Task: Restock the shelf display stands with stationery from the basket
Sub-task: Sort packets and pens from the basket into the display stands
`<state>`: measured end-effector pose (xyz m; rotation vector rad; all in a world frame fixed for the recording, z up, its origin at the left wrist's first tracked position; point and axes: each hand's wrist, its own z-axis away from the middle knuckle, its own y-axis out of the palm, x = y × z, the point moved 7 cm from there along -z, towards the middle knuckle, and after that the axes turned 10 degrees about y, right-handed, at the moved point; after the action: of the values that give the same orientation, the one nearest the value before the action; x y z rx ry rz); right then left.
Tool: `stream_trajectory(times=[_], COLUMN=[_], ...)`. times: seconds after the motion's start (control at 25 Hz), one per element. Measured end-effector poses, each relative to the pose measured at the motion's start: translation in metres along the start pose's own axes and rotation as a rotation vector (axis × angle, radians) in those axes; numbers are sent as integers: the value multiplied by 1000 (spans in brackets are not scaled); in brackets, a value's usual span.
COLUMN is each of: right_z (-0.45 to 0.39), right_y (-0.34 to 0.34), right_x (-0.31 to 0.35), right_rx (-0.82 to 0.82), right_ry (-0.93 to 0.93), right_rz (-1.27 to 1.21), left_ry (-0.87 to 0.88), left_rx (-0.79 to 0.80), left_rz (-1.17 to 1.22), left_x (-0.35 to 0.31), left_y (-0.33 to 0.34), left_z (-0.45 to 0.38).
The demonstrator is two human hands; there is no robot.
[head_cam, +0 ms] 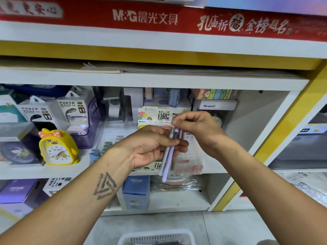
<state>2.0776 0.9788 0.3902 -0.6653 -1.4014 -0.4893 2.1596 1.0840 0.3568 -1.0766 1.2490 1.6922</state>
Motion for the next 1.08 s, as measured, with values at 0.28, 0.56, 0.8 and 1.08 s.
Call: stream_trajectory(times=[0.28,0.56,0.8,1.08], right_z=[0,0,0,3], right_y=[-63,-19,-12,-4], right_x=[7,-3,-5,-6], right_rx=[-503,-341,-256,-157], right_ry=[-103,-242,-255,-288], right_rz=[-120,660,657,667], left_ry=[-44,14,7,7], left_rx=[-216,-324,-308,-300], left_rz=[-41,35,46,33], left_x=[2,-4,-2,-1], left_y=[-28,-34,-32,-31], left_z=[1,0,-1,-2])
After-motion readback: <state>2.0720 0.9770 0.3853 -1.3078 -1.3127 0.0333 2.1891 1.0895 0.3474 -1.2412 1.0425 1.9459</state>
